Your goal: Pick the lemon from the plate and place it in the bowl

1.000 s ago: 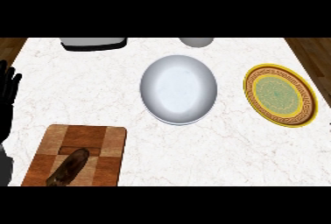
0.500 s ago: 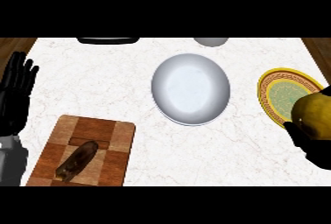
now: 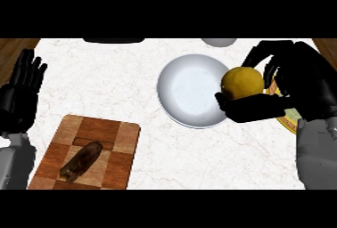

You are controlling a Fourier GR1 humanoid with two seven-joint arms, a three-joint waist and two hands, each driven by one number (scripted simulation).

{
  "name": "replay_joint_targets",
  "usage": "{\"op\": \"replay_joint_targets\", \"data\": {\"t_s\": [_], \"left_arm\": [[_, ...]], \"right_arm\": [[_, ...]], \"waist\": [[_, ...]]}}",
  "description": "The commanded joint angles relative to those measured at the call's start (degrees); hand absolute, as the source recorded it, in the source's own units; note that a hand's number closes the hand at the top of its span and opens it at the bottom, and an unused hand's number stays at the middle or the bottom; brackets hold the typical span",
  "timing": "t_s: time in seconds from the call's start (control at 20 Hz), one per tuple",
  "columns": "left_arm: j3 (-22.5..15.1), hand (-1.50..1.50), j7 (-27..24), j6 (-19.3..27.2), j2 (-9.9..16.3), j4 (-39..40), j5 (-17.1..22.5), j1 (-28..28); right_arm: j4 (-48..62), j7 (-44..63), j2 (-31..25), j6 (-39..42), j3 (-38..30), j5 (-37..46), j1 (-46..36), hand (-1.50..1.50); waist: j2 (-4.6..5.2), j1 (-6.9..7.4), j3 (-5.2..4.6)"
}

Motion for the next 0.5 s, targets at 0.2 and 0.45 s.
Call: {"op": "replay_joint_targets", "data": {"t_s": [0.2, 0.45], "left_arm": [[0.1, 0.0, 0.9, -0.09, -0.05, -1.57, -0.15, 1.16], [0.91, 0.0, 1.42, -0.56, 0.41, -1.35, 0.75, -0.12]], "right_arm": [[18.67, -0.23, 8.09, -10.58, 7.65, 14.06, -1.82, 1.5], [28.77, -2.09, 10.4, -18.49, 5.31, 17.93, 1.36, 1.5]], "waist": [[0.0, 0.14, 0.09], [0.09, -0.11, 0.13]]}}
